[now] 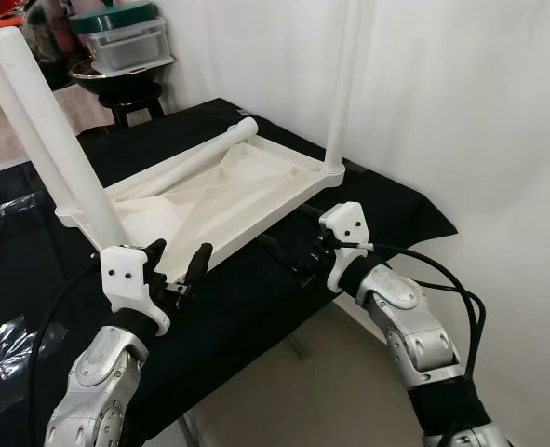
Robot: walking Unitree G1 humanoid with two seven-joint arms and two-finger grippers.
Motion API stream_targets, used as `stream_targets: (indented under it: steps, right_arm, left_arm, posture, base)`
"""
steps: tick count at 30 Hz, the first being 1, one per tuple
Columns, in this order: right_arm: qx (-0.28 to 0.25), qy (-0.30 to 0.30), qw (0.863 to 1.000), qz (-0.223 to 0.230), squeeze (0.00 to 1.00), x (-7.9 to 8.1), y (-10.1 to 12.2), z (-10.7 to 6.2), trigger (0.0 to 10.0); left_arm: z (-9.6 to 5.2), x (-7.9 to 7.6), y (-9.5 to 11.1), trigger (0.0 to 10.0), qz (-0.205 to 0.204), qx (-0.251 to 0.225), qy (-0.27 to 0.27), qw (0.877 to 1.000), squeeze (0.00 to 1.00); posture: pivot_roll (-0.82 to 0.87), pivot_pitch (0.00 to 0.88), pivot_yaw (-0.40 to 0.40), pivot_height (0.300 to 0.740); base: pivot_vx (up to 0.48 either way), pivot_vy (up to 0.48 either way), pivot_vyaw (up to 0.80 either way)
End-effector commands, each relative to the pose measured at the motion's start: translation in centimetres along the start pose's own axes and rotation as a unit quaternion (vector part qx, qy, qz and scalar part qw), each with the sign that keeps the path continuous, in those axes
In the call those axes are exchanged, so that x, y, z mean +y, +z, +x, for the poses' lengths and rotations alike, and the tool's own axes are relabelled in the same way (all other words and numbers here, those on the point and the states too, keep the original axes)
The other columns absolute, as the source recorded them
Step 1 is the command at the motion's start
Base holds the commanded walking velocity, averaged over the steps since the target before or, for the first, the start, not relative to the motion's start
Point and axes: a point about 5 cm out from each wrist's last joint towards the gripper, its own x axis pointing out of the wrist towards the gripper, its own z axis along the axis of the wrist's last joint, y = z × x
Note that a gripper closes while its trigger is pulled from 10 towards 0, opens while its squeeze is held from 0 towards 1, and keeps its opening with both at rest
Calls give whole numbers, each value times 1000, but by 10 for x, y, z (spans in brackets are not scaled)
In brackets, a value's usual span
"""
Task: Building children table
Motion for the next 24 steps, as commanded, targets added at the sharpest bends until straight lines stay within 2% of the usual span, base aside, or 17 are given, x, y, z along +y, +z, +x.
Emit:
stream_targets:
  steps: [1,3,9,11,14,19,20,23,24]
  right_arm:
    - [23,14,1000,-7,0,6,-11,-2,10000]
    - [31,23,999,-10,0,9,-13,-2,10000]
    - [40,35,998,-16,0,18,-24,-4,10000]
    - [42,34,998,-20,0,17,-25,-2,10000]
    - [49,15,998,-32,0,8,-27,5,10000]
    - [63,-25,997,-47,0,-7,-31,7,10000]
    - [74,-50,995,-52,0,-15,-35,5,10000]
    - [76,-56,994,-51,0,-17,-36,4,10000]
    - [84,-67,993,-49,0,-20,-41,-1,10000]
  left_arm:
    - [0,-2,-3,10000,-8,4,10,1000,0]
    - [1,-1,-3,10000,-5,2,16,1000,0]
    - [2,1,-2,10000,-12,-10,35,999,0]
    - [3,3,-6,10000,0,-4,40,999,0]
    - [8,9,-22,10000,6,14,57,998,0]
    - [10,15,-36,10000,8,35,67,997,0]
    - [8,19,-45,10000,8,53,69,996,0]
    - [6,20,-47,10000,4,59,69,996,0]
    - [1,20,-49,10000,-9,62,65,996,0]
  posture:
    - [-111,0,46,740]
    - [-111,0,46,740]
    - [-103,0,41,740]
    - [-108,0,37,740]
    - [-132,0,34,740]
    - [-153,0,30,740]
    - [-162,0,40,740]
    - [-162,0,40,740]
    - [-164,0,36,740]
  base:
    - [0,-472,475]
    - [0,-472,475]
    - [0,0,800]
    - [0,0,800]
    - [0,0,800]
    - [0,0,800]
    - [0,0,800]
    - [0,0,800]
    - [0,0,800]
